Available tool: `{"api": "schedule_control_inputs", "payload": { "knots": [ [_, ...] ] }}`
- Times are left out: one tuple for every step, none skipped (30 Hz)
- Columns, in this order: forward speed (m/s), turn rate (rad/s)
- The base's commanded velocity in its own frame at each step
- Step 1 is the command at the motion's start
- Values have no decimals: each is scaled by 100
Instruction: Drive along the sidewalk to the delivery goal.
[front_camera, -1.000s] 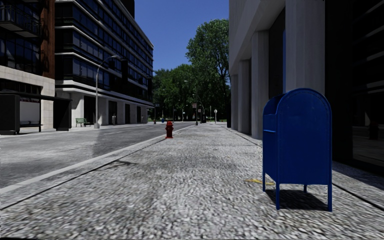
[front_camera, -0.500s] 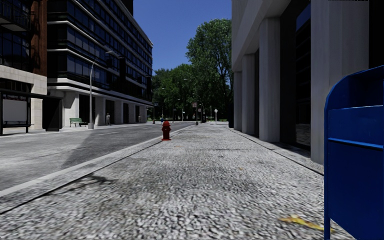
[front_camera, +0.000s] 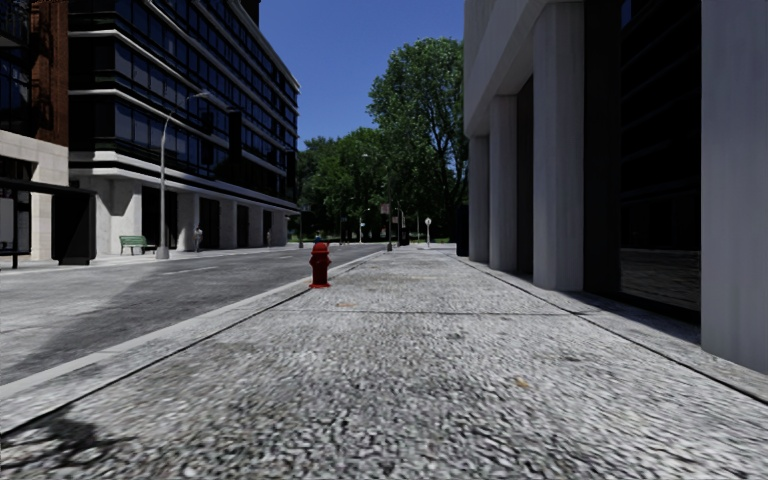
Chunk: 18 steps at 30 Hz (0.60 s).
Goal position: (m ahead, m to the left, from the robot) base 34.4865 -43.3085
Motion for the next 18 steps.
{"api": "schedule_control_inputs", "payload": {
  "knots": [
    [200,-23],
    [200,-23],
    [200,-23],
    [200,-23],
    [200,-23],
    [200,-23],
    [200,-23],
    [200,-23],
    [200,-23],
    [200,-23],
    [200,-23],
    [200,-23],
    [200,-23],
    [200,-23],
    [200,-23],
    [200,-23],
    [200,-23],
    [200,-23]
  ]
}}
